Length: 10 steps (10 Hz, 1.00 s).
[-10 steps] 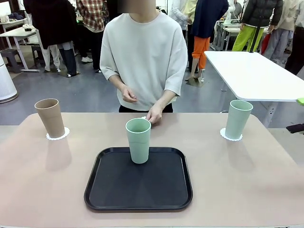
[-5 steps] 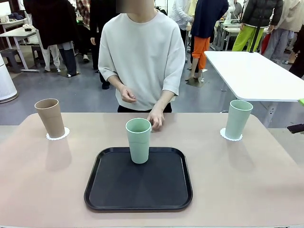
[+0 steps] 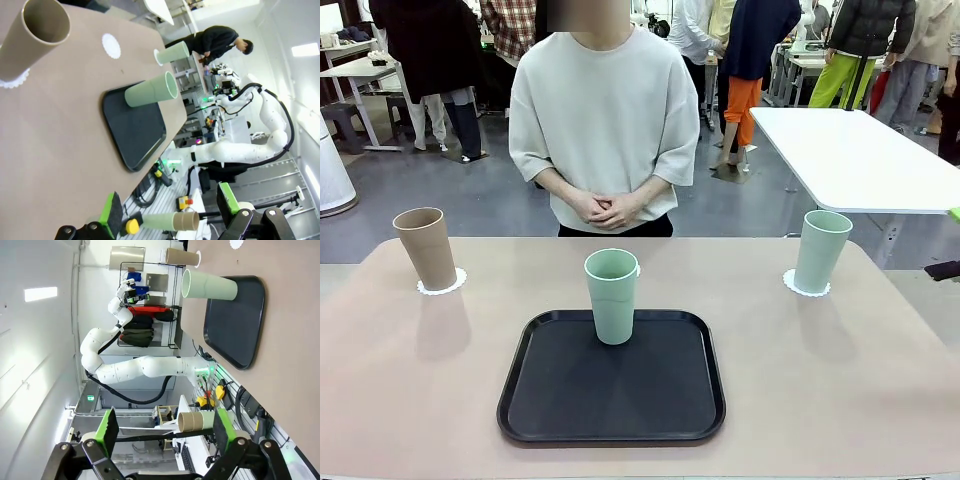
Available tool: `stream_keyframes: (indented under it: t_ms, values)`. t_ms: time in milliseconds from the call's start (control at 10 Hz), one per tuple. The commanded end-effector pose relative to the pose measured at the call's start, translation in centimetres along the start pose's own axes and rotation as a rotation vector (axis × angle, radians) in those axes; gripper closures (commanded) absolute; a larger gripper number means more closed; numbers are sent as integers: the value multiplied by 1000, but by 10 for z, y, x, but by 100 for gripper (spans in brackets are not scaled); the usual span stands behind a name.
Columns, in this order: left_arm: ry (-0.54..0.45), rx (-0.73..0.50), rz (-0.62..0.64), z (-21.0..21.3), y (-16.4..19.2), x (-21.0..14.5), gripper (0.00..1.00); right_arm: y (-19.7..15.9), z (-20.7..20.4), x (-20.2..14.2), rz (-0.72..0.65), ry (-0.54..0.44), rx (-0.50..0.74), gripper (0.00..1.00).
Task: Place coasters on the table and set cups on them.
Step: Take one Reusable plastic cup from the Flat Tray and place it on a coaster set by the human.
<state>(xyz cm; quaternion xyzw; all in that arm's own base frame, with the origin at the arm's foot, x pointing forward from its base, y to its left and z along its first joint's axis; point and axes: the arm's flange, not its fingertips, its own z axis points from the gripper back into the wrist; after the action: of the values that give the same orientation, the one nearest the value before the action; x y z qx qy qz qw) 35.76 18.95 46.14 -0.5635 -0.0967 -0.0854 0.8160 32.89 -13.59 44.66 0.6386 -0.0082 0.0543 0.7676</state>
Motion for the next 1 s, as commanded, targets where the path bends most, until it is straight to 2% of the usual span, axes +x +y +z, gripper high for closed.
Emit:
stream_keyframes:
  t_ms: [0,900]
  values:
    - [-5,-4,-7,1,-2,-1,0,1,0,0,-16,0,-2,0]
    - [-5,-4,-7,1,-2,-1,0,1,0,0,-16,0,-2,0]
